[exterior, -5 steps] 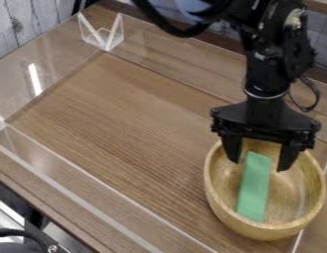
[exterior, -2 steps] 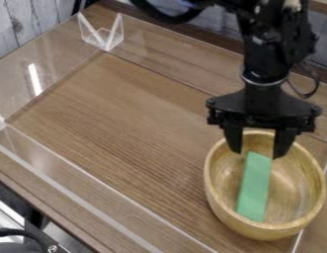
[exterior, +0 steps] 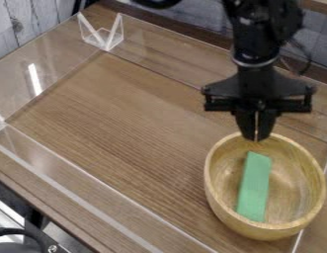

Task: Move green object from inside the wooden bowl to the table next to it

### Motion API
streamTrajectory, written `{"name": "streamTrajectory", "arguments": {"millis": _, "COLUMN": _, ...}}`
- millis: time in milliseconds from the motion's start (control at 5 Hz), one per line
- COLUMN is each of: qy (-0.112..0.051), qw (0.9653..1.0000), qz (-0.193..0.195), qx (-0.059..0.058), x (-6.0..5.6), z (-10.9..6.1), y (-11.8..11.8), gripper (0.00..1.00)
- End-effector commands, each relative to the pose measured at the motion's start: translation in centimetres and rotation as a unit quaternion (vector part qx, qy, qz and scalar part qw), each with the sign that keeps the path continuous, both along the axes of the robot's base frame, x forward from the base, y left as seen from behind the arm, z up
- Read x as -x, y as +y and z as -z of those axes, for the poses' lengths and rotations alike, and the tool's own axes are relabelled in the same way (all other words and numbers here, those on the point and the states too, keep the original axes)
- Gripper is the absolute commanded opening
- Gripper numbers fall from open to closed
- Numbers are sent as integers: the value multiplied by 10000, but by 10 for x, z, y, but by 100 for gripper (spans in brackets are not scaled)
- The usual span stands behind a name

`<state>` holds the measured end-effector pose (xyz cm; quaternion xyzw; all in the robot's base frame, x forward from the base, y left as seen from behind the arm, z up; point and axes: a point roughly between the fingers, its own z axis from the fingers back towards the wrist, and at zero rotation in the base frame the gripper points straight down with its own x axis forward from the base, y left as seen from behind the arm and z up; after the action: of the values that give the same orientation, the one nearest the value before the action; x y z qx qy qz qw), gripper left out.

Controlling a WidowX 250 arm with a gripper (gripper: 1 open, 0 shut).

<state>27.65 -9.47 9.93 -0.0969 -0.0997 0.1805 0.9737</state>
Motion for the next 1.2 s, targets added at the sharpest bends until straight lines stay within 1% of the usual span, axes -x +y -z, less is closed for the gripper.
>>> {"name": "streamTrajectory", "arguments": {"millis": 0, "qy": -274, "qw": 9995, "qz": 112, "qx": 140, "x": -16, "z": -11, "y": -4, "gripper": 100}}
{"name": "streamTrajectory", "arguments": {"millis": 200, "qy": -261, "qw": 9991, "qz": 308, "qx": 121, "x": -22, "z": -5, "y": -12, "gripper": 0}}
{"name": "streamTrajectory", "arguments": {"millis": 400, "qy": -235, "qw": 9981, "qz": 566, "qx": 109, "x": -26, "z": 1, "y": -20, "gripper": 0}}
{"name": "streamTrajectory", "arguments": {"millis": 600, "qy": -252, "qw": 9973, "qz": 656, "qx": 207, "x": -26, "z": -1, "y": -15, "gripper": 100}}
{"name": "streamTrajectory", "arguments": {"millis": 800, "qy": -271, "qw": 9966, "qz": 734, "qx": 266, "x": -26, "z": -3, "y": -10, "gripper": 100}}
{"name": "streamTrajectory", "arguments": {"millis": 1000, "qy": -249, "qw": 9964, "qz": 773, "qx": 234, "x": -26, "z": 3, "y": -8, "gripper": 0}}
